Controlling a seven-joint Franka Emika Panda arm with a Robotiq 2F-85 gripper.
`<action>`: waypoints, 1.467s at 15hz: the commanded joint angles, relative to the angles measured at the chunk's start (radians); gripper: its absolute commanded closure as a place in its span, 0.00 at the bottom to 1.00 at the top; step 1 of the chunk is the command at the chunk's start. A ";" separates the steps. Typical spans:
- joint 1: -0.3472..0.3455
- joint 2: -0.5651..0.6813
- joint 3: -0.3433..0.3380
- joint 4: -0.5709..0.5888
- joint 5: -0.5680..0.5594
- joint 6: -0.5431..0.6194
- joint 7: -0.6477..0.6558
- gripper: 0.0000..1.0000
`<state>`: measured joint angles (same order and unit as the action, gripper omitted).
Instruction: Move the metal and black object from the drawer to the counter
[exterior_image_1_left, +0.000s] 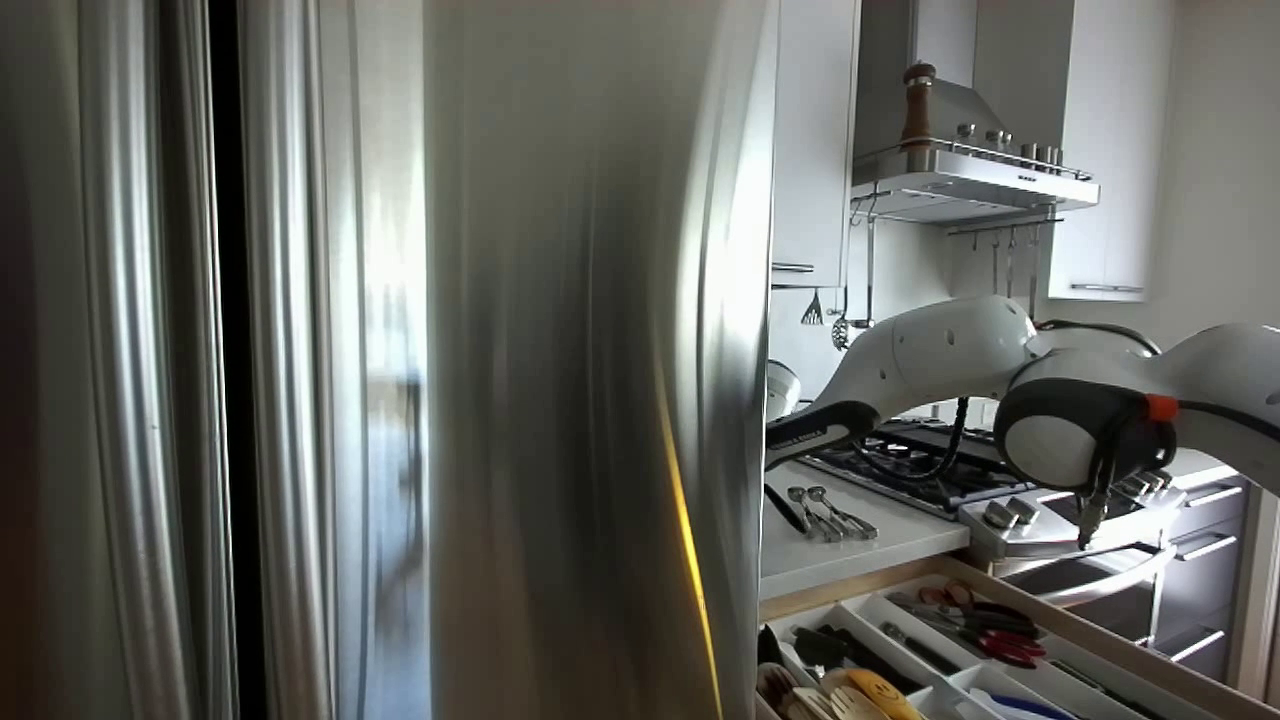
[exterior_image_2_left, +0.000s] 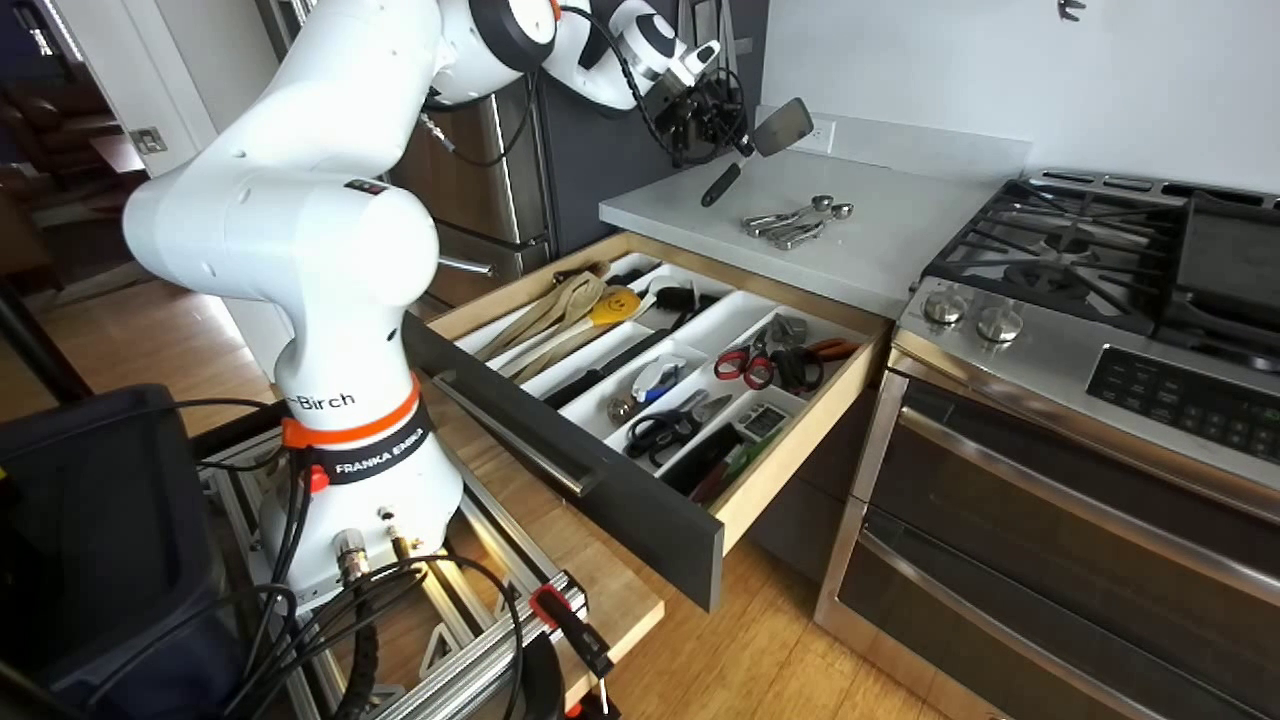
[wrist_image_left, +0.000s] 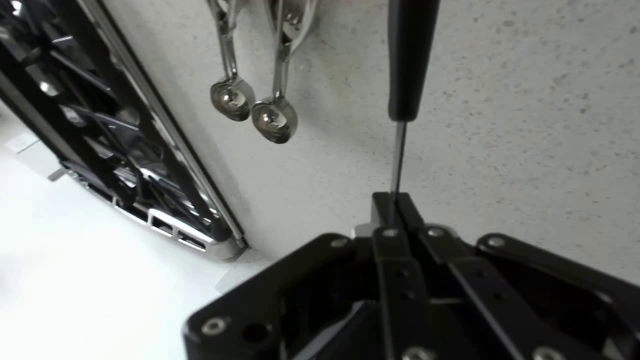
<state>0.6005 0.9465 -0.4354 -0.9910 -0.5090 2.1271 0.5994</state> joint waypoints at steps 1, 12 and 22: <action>0.038 0.075 -0.063 0.071 -0.096 -0.083 -0.019 0.99; 0.030 0.163 -0.052 0.119 -0.125 -0.086 -0.091 0.86; 0.023 0.162 -0.042 0.125 -0.109 -0.084 -0.127 0.58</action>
<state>0.6300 1.0829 -0.4845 -0.9132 -0.6266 2.0661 0.4941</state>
